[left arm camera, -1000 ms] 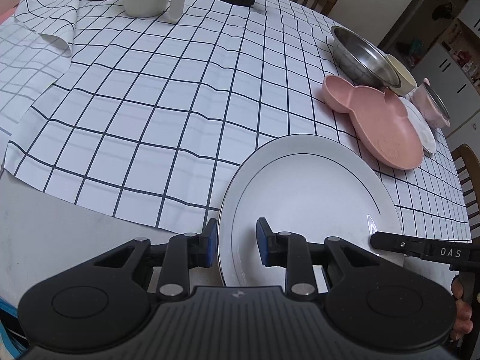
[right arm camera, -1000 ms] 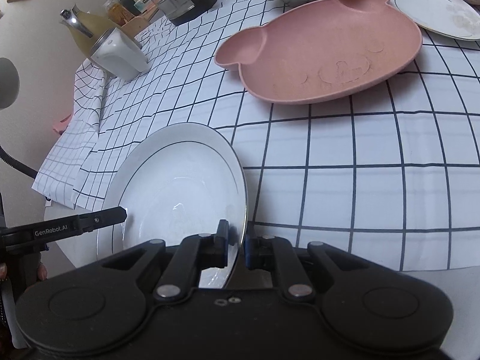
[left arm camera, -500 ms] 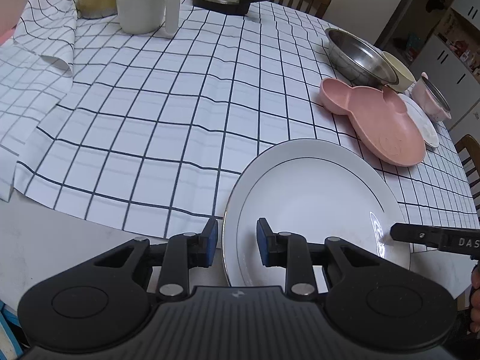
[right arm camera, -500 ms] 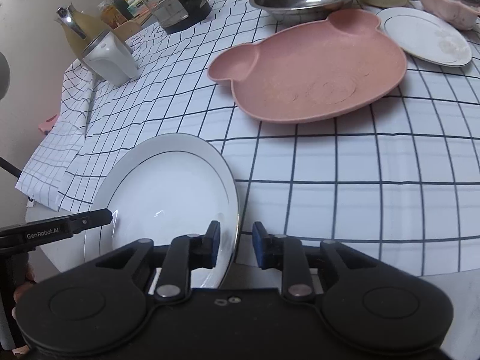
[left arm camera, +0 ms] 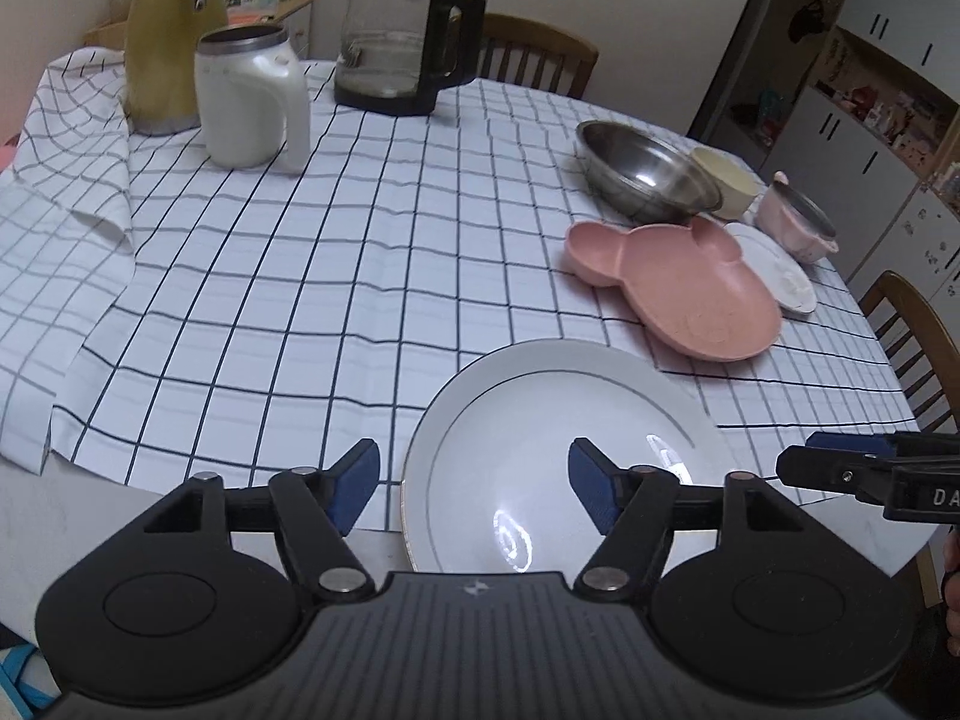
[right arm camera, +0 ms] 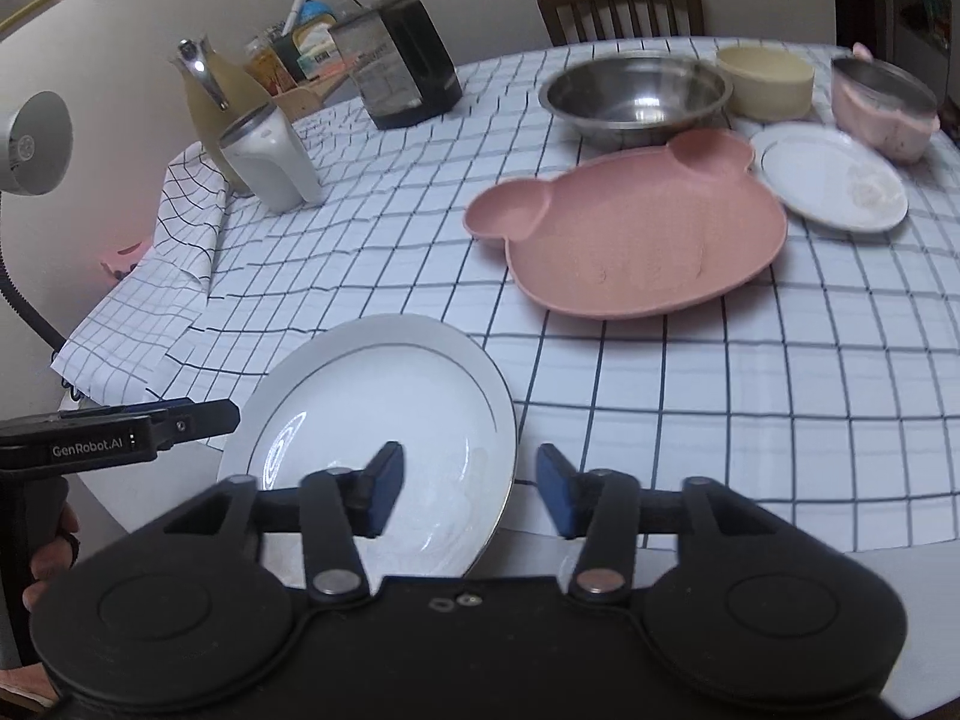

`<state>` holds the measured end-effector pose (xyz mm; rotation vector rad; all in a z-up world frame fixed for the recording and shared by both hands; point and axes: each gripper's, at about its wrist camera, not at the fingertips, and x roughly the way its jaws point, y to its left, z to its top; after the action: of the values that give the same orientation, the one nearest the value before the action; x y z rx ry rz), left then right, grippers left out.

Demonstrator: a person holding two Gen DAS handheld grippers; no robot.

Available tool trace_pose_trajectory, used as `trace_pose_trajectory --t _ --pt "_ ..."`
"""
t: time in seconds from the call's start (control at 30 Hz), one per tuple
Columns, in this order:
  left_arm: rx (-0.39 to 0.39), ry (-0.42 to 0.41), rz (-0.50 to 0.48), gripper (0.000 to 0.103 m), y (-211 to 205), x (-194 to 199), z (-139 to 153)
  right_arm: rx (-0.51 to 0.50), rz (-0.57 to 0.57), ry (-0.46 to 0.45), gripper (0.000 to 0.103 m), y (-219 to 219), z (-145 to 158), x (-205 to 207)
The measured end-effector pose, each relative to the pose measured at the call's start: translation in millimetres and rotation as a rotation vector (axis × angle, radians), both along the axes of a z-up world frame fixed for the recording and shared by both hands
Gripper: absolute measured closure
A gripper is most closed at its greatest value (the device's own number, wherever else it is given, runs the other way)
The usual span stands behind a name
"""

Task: Organize plates and bowls
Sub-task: 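Lower the white plate onto the cloth and open both grippers, then move both grippers to the small floral plate beside the pink pot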

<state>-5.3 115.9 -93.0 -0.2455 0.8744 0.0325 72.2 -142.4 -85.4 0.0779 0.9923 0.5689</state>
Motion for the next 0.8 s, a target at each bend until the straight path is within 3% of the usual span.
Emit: trace_pose_trajectory --t 0.1,0.27,0.43,0.63,0.8 --pt "-0.004 -0.028 -0.028 0.032 -7 -3 9 -0.007 0.008 -0.061 0.029 0 14 -9" --pt "-0.012 -0.089 -0.064 0.025 -22 -6 25 -0.017 0.024 -0.131 0.019 -1 33 -20" --pt "-0.017 -0.163 -0.098 0.023 -38 -3 41 -0.021 0.003 -0.206 0.002 -10 52 -26" --pt "-0.014 -0.189 -0.116 0.023 -67 19 50 -0.045 -0.012 -0.283 0.0 -32 65 -18" --pt "-0.019 -0.182 -0.133 0.022 -104 46 50 -0.071 -0.039 -0.286 0.0 -62 64 4"
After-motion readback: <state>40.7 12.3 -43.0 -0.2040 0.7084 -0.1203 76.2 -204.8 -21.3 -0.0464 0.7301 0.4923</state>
